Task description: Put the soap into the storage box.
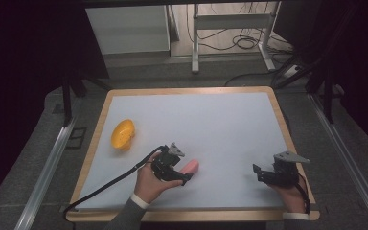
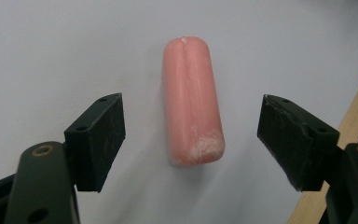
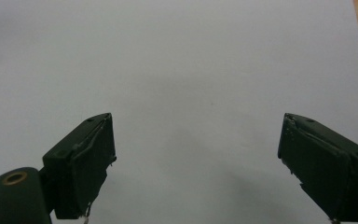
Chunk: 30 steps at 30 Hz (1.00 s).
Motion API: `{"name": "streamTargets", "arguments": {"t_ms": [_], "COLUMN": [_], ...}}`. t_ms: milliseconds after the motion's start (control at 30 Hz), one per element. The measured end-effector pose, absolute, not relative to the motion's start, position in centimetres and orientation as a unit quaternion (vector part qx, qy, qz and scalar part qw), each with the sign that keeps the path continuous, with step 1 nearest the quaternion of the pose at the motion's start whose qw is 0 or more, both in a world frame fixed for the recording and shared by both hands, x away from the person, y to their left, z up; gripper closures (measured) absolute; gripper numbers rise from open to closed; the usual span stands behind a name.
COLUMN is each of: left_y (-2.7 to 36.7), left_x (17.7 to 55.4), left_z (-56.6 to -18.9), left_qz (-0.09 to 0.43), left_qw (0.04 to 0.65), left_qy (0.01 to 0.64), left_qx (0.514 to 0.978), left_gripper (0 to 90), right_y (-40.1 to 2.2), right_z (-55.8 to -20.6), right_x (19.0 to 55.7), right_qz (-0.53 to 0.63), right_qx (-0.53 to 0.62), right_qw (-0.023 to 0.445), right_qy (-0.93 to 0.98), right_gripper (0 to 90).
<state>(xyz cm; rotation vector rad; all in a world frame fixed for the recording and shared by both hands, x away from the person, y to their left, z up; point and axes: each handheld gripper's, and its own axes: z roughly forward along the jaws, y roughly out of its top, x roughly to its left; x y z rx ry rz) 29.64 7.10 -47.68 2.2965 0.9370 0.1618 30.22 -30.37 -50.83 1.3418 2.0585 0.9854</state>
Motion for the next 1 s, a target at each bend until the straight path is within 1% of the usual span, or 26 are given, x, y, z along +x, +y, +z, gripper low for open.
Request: {"name": "streamTargets", "arguments": {"t_ms": [333,533,667,800,967,1000], "left_y": [6.7,6.3,5.2,5.1,4.9,4.8], "left_x": [31.2,31.4,31.3,31.8,32.1,32.1], "left_z": [-48.7,-49.3,-49.3,-49.5,-50.0,-50.1], "left_qz": [0.045,0.031,0.036,0.035,0.041,0.044], "left_qw": [0.310,0.308,0.296,0.294,0.288,0.286], "left_qy": [0.384,0.385,0.371,0.379,0.386,0.387], "left_qx": [0.868,0.869,0.879,0.877,0.876,0.875], "left_gripper": [24.9,24.9,24.8,25.4,27.7,29.6], "right_y": [-30.1,-30.1,-30.0,-30.1,-30.1,-30.1], "right_z": [-51.1,-51.2,-51.2,-51.2,-51.3,-51.3], "right_x": [30.4,30.4,30.4,30.4,30.5,30.5], "right_qz": [0.356,0.355,0.354,0.355,0.354,0.353], "right_qx": [0.488,0.489,0.488,0.488,0.490,0.490], "right_qw": [0.244,0.242,0.242,0.241,0.240,0.241], "right_qy": [0.759,0.759,0.760,0.760,0.759,0.760], "right_gripper": [10.6,10.6,10.6,10.6,10.6,10.6]}}
